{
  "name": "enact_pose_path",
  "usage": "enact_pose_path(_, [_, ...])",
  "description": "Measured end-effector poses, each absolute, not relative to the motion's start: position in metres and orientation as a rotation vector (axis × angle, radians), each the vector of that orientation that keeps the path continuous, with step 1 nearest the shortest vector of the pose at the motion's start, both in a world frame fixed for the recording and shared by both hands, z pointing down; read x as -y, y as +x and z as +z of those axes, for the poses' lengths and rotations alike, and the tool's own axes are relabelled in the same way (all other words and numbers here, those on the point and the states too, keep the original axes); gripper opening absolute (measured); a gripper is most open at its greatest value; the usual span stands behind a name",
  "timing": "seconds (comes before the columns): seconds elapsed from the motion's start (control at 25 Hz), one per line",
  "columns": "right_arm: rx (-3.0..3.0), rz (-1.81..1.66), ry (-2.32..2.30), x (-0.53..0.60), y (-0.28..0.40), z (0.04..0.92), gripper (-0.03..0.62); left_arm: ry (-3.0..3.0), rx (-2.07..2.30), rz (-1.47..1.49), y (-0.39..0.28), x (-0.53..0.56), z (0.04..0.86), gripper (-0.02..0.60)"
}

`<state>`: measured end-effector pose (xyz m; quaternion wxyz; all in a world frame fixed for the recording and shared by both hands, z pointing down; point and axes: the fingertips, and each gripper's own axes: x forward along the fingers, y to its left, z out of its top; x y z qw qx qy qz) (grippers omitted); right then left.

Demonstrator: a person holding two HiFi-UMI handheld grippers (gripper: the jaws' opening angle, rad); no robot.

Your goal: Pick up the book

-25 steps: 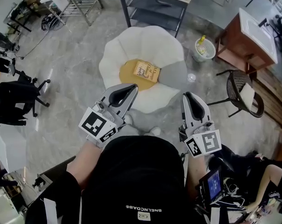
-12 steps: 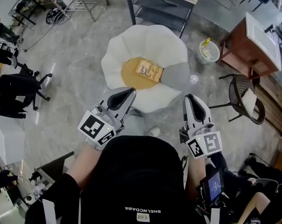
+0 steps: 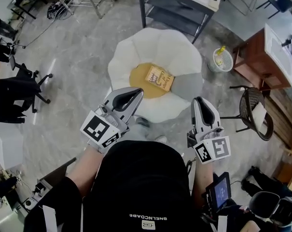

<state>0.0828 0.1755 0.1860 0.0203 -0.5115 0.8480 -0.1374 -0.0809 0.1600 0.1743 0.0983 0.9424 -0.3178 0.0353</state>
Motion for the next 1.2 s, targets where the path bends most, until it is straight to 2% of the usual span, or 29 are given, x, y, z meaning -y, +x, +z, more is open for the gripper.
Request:
enact_pose_path(0.64, [-2.704,-0.395,-1.629,-0.051,-0.017,0.192,0.061,2.747,0.899,0.101,-0.180,-0.039,0.197,0.015])
enact_pose_path(0.96, [-2.762,-0.391,-1.568,-0.027,-0.021,0.194,0.061,2.714,0.946,0.112,-0.177,-0.025,0.200,0.015])
enact_pose_path(1.2, [-2.818,-0.401,-1.480,-0.016,0.001,0.194,0.061,2.663,1.052,0.104,-0.160,-0.019,0.204,0.015])
